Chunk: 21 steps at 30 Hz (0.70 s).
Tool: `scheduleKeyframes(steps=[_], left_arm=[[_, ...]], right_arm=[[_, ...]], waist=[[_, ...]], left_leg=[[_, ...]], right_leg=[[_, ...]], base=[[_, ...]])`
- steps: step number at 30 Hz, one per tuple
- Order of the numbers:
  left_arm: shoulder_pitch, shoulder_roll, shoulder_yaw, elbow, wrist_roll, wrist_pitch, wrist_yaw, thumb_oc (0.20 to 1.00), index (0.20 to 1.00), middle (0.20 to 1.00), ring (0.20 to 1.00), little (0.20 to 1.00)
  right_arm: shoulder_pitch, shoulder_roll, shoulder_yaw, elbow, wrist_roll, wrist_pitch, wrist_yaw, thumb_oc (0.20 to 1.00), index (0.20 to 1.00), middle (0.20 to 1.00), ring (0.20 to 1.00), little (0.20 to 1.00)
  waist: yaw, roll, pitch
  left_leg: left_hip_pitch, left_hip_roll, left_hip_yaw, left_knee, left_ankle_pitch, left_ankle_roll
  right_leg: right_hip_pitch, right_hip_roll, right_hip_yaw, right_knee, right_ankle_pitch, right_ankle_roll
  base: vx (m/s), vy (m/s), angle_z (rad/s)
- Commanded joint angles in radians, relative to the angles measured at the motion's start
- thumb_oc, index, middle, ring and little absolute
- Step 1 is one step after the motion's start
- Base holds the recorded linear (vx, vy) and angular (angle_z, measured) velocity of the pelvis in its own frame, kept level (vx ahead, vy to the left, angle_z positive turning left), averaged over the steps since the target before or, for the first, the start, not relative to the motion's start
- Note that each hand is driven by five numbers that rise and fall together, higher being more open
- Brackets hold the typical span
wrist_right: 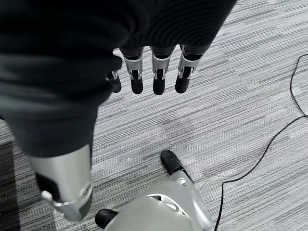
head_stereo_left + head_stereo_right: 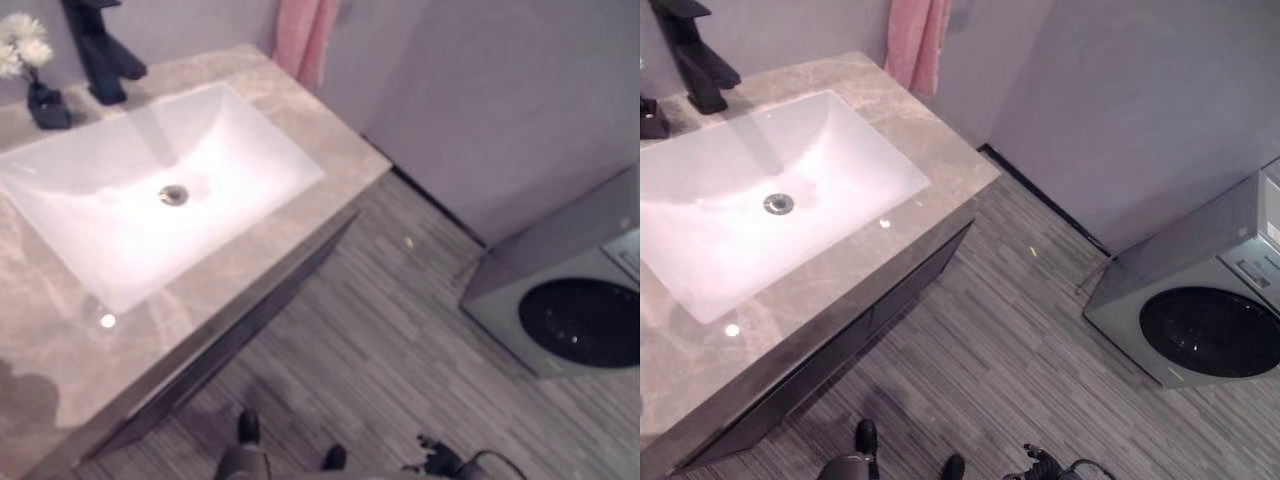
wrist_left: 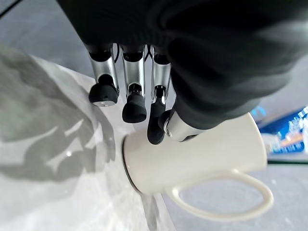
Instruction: Put brush and paste in cup on sink, flatten towel.
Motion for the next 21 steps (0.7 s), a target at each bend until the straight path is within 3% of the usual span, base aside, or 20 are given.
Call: scheduleKeyframes(steps=[1,5,9,11,12,14,15,17,18,21], left_arm=[[-0.067,0.039,0.009,0.066,0.048,-0.047,0.018,0.200,0.200,0.200,0.200,0.200],[-0.097,-0.001,-0.007,0.112,0.126,-0.015,0.053,0.200,0.200,0.200,0.200,0.200],[-0.055,-0.060,0.032,0.044,0.141,-0.024,0.107,0.200,0.200,0.200,0.200,0.200],[0.064,-0.120,0.117,-0.177,0.168,-0.044,0.173,0.200,0.200,0.200,0.200,0.200],[0.231,-0.186,0.242,-0.408,0.210,-0.068,0.236,0.200,0.200,0.200,0.200,0.200],[0.397,-0.261,0.358,-0.650,0.265,-0.079,0.277,0.200,0.200,0.200,0.200,0.200],[0.403,-0.262,0.364,-0.653,0.266,-0.078,0.276,0.200,0.200,0.200,0.200,0.200],[0.518,-0.348,0.420,-0.830,0.341,-0.071,0.279,0.200,0.200,0.200,0.200,0.200],[0.587,-0.441,0.449,-0.953,0.382,-0.075,0.284,0.200,0.200,0.200,0.200,0.200],[0.626,-0.510,0.454,-1.061,0.427,-0.074,0.280,0.200,0.200,0.200,0.200,0.200]], right_arm=[[-0.047,-0.048,-0.003,0.051,-0.018,-0.001,-0.011,1.000,1.000,1.000,1.000,1.000],[-0.070,-0.029,0.015,0.050,-0.033,0.000,-0.017,1.000,1.000,1.000,1.000,1.000],[-0.080,-0.010,0.008,0.082,-0.045,0.001,-0.029,1.000,1.000,1.000,1.000,1.000],[-0.084,0.008,-0.002,0.084,-0.049,0.004,-0.039,1.000,1.000,1.000,1.000,1.000],[-0.075,0.022,-0.025,0.096,-0.061,0.001,-0.049,1.000,1.000,1.000,1.000,1.000],[-0.075,0.036,-0.047,0.098,-0.069,0.003,-0.054,1.000,1.000,1.000,1.000,1.000],[-0.076,0.035,-0.045,0.098,-0.068,0.003,-0.054,1.000,1.000,1.000,1.000,1.000],[-0.078,0.042,-0.071,0.104,-0.071,-0.002,-0.061,1.000,1.000,1.000,1.000,1.000],[-0.081,0.044,-0.085,0.105,-0.078,0.002,-0.067,1.000,1.000,1.000,1.000,1.000],[-0.087,0.041,-0.093,0.111,-0.083,0.003,-0.070,1.000,1.000,1.000,1.000,1.000]], waist=[[0.020,0.055,0.010],[0.009,0.072,-0.004],[0.021,0.083,-0.015],[0.037,0.088,-0.015],[0.060,0.089,-0.013],[0.081,0.084,-0.019],[0.076,0.084,-0.021],[0.095,0.079,-0.024],[0.114,0.081,-0.019],[0.124,0.091,-0.018]], left_leg=[[0.052,-0.049,-0.218,0.029,-0.132,0.027],[0.075,-0.073,-0.214,0.006,-0.103,0.037],[0.101,-0.087,-0.240,-0.024,-0.088,0.037],[0.117,-0.094,-0.273,-0.038,-0.074,0.032],[0.132,-0.105,-0.304,-0.043,-0.072,0.032],[0.142,-0.115,-0.337,-0.051,-0.068,0.034],[0.139,-0.116,-0.339,-0.053,-0.064,0.034],[0.140,-0.132,-0.374,-0.041,-0.068,0.039],[0.147,-0.148,-0.412,-0.019,-0.082,0.049],[0.159,-0.171,-0.454,0.004,-0.090,0.064]], right_leg=[[0.053,-0.008,0.010,0.036,0.055,0.065],[0.059,-0.011,0.019,0.067,-0.003,0.058],[0.072,-0.010,0.003,0.096,-0.037,0.050],[0.083,-0.004,-0.012,0.113,-0.069,0.044],[0.101,-0.003,-0.024,0.125,-0.072,0.041],[0.111,-0.002,-0.032,0.145,-0.074,0.040],[0.109,-0.003,-0.034,0.145,-0.074,0.040],[0.108,-0.010,-0.035,0.191,-0.070,0.037],[0.099,-0.021,-0.025,0.269,-0.043,0.038],[0.068,-0.033,0.005,0.389,0.007,0.039]], base=[[0.01,-0.021,-0.04],[0.00,-0.035,0.05],[0.02,-0.055,0.29],[0.03,-0.086,0.53],[0.03,-0.060,0.57],[0.01,-0.049,0.59],[0.00,-0.021,0.64],[0.01,0.030,0.54],[0.02,0.099,0.56],[-0.01,0.116,0.85]])
